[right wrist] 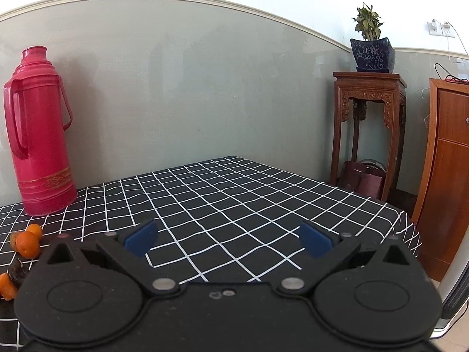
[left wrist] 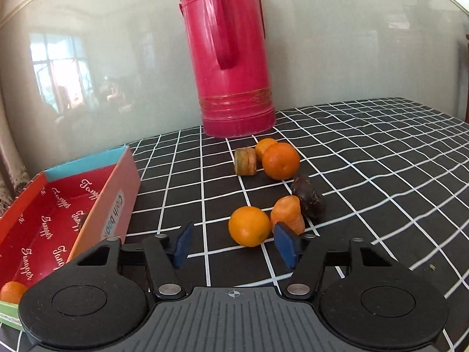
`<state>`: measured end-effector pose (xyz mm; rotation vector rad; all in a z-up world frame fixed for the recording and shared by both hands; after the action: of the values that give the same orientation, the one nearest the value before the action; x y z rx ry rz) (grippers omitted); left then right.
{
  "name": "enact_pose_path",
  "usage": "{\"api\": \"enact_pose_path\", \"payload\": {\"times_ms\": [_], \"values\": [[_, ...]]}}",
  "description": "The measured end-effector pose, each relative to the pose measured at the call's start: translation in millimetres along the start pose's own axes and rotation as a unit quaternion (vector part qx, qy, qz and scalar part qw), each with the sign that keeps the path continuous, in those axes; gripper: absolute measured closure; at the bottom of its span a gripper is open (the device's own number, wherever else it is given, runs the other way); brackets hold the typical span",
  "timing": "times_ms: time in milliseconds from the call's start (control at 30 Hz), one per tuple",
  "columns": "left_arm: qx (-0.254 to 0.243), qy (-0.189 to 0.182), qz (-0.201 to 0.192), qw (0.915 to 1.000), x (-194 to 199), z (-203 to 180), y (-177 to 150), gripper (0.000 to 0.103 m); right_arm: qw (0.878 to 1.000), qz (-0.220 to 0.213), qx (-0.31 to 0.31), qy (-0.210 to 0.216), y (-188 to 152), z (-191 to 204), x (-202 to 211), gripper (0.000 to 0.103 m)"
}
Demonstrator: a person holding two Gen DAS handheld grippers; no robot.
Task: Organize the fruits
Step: 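Return the left gripper to the pile and grasp another mandarin orange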
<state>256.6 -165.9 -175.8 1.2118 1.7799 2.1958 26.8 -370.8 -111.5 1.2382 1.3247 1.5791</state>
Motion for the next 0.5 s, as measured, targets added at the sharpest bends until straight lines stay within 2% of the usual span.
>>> {"api": "enact_pose_path", "payload": {"times_ms": [133, 167, 233, 267, 333, 500], "values": [[0.017, -0.018, 0.018, 0.9995, -7, 2, -1, 0.047, 1.0, 0.004, -0.001, 0.005, -1, 0, 0, 0.006], [0.022, -0.023, 0.024, 0.9992, -9, 3, -2, 0.053, 1.0, 0.005, -0.001, 0.008, -2, 1, 0, 0.006], [0.028, -0.029, 0.026, 0.9988, -11, 4, -2, 0.058, 1.0, 0.007, -0.001, 0.013, -2, 2, -1, 0.006], [0.026, -0.029, 0.026, 0.9989, -11, 3, -2, 0.064, 1.0, 0.008, -0.001, 0.014, -2, 4, -1, 0.006], [0.02, -0.028, 0.025, 0.9991, -11, 1, -1, 0.07, 1.0, 0.008, 0.002, 0.017, -3, 6, 0, 0.006], [0.021, -0.017, 0.017, 0.9995, -9, 4, 1, 0.07, 1.0, 0.008, 0.004, 0.021, -3, 10, 3, 0.006]]}}
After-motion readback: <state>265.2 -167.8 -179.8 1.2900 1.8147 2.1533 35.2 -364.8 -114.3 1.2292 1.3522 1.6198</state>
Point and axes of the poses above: each gripper's, at about its wrist camera, not at the fingertips, and x roughly against the way its jaws point, z to its left, y to its top, the point moved 9 cm from there along -x, roughly the way its jaws point, and after that the axes turned 15 degrees about -y, right-handed, at the moved point
